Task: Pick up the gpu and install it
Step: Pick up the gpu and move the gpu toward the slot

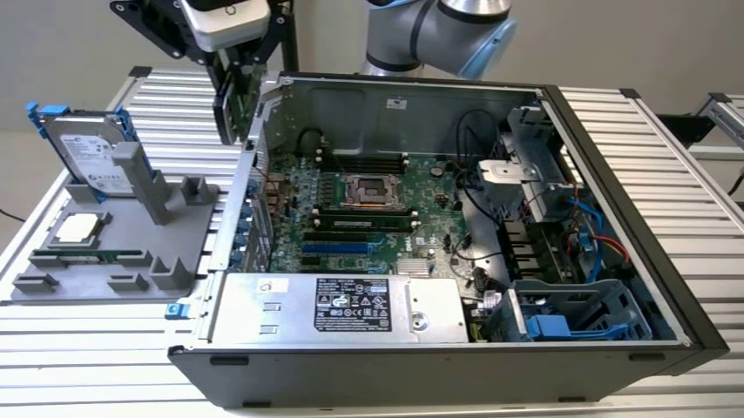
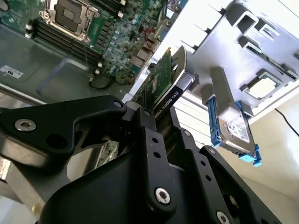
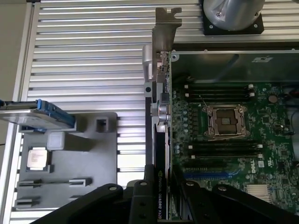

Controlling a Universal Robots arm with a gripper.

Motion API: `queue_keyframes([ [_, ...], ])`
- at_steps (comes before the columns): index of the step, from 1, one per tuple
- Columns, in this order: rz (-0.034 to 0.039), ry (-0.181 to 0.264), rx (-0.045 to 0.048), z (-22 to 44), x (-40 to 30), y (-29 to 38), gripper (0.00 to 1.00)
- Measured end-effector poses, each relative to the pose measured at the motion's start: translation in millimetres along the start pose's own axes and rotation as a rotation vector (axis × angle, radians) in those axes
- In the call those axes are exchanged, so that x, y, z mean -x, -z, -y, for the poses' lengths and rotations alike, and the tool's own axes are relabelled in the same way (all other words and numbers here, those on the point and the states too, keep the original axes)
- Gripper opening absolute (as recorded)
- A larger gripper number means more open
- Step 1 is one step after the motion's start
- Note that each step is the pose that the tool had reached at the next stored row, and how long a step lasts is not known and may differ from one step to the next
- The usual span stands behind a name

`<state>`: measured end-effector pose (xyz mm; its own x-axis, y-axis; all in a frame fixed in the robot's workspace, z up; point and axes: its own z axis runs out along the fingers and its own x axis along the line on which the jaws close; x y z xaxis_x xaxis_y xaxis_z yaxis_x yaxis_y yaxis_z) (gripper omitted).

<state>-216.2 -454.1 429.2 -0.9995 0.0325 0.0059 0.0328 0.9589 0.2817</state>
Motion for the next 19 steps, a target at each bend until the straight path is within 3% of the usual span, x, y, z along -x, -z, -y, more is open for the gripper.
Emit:
queue_keyframes([
  [19, -0.0005, 0.0, -0.0001, -0.8, 23.4, 0.0, 0.0],
])
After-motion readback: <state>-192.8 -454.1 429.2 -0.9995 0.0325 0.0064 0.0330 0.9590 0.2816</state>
